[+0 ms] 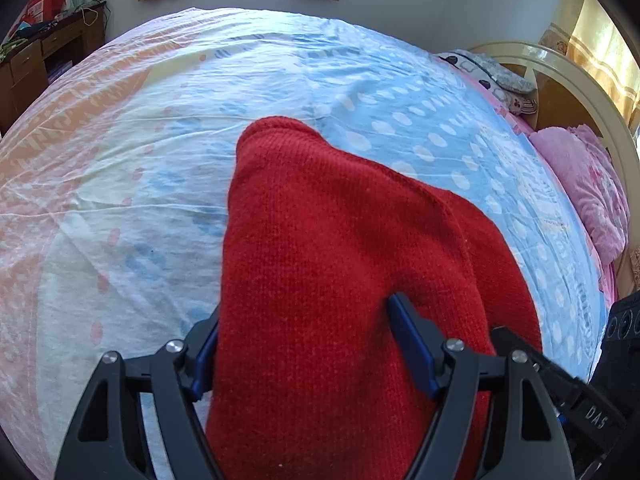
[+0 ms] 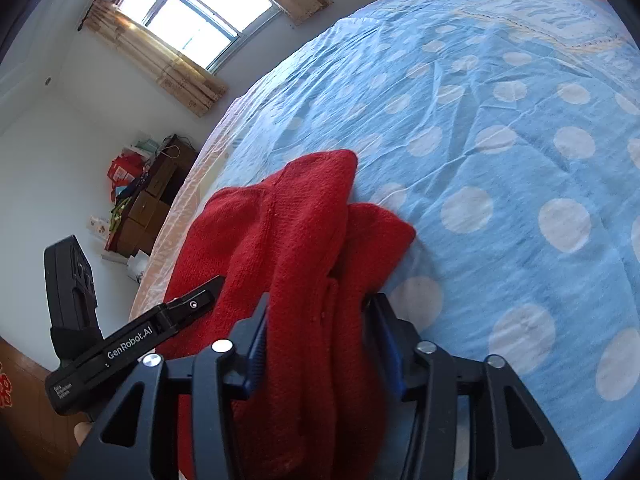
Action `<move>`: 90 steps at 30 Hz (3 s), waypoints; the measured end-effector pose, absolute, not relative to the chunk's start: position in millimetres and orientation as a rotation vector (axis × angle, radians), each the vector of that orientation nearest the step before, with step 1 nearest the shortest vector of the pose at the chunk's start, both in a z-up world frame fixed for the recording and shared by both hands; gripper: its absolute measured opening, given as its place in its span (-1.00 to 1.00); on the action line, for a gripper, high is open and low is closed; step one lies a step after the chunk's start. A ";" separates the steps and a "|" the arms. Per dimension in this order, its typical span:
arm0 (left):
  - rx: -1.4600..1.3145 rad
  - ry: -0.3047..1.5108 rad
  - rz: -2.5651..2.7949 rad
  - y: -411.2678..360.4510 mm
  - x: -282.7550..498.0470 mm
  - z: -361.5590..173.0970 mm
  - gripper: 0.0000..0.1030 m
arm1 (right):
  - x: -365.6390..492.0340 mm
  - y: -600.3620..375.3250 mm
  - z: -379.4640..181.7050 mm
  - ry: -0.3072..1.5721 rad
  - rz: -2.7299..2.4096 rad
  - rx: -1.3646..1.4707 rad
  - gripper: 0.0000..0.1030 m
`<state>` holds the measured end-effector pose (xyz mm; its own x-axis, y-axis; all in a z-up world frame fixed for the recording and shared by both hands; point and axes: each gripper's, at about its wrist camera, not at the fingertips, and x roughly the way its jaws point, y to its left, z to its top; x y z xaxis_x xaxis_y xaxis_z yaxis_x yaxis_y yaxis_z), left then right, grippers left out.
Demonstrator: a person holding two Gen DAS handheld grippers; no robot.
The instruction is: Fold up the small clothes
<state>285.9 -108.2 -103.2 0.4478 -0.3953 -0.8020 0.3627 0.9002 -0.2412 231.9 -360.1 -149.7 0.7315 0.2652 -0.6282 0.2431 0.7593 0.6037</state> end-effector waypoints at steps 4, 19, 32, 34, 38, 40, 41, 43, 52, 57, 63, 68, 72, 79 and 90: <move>-0.033 0.980 -0.474 -108.5 284.4 -105.5 0.52 | 234.5 -374.4 -153.9 0.726 0.000 0.791 0.12; -0.039 0.906 -0.504 -107.5 276.6 -109.8 0.39 | 244.2 -314.9 -140.0 0.670 -0.081 0.345 -0.32; 0.010 0.887 -0.479 -107.9 232.7 -89.7 -0.20 | 207.1 -304.4 -117.3 0.630 -0.107 0.343 -0.46; -0.001 0.897 -0.481 -105.8 220.0 -88.3 -0.20 | 189.9 -302.6 -109.2 0.614 -0.094 0.357 -0.46; 0.055 0.884 -0.465 -110.1 189.4 -84.0 -0.21 | 158.6 -294.7 -97.9 0.613 -0.081 0.353 -0.46; 0.077 0.875 -0.457 -110.4 176.7 -81.8 -0.21 | 148.3 -291.0 -96.2 0.616 -0.082 0.338 -0.46; 0.068 0.876 -0.457 -108.4 170.9 -80.4 -0.21 | 141.2 -288.9 -95.6 0.614 -0.084 0.332 -0.46; 0.041 0.881 -0.464 -103.3 163.1 -78.1 -0.21 | 128.2 -286.0 -93.4 0.607 -0.086 0.327 -0.46; 0.057 0.843 -0.417 -88.4 137.8 -70.7 -0.22 | 103.0 -264.2 -84.4 0.587 -0.069 0.284 -0.46; 0.028 0.839 -0.387 -65.8 133.6 -68.6 -0.22 | 102.3 -246.7 -80.2 0.587 -0.038 0.276 -0.45; 0.022 0.809 -0.325 -41.2 130.7 -63.8 -0.22 | 108.4 -218.2 -75.3 0.589 0.018 0.248 -0.45; -0.011 0.800 -0.280 -17.9 132.9 -62.7 -0.23 | 115.8 -193.2 -71.3 0.589 0.065 0.227 -0.45; -0.038 0.795 -0.247 1.5 134.7 -62.0 -0.23 | 124.1 -176.7 -69.4 0.591 0.099 0.221 -0.45; -0.075 0.776 -0.191 35.1 135.7 -57.1 -0.23 | 135.6 -144.3 -61.0 0.578 0.160 0.185 -0.45; -0.132 0.756 -0.080 90.1 145.7 -55.0 -0.23 | 159.7 -84.2 -57.4 0.580 0.268 0.133 -0.45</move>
<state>145.7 90.1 -55.0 0.7250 -0.1200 -0.6782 0.0250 0.9886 -0.1482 159.7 -84.2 -57.4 0.8029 0.2868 -0.5226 -0.2123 0.9568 0.1988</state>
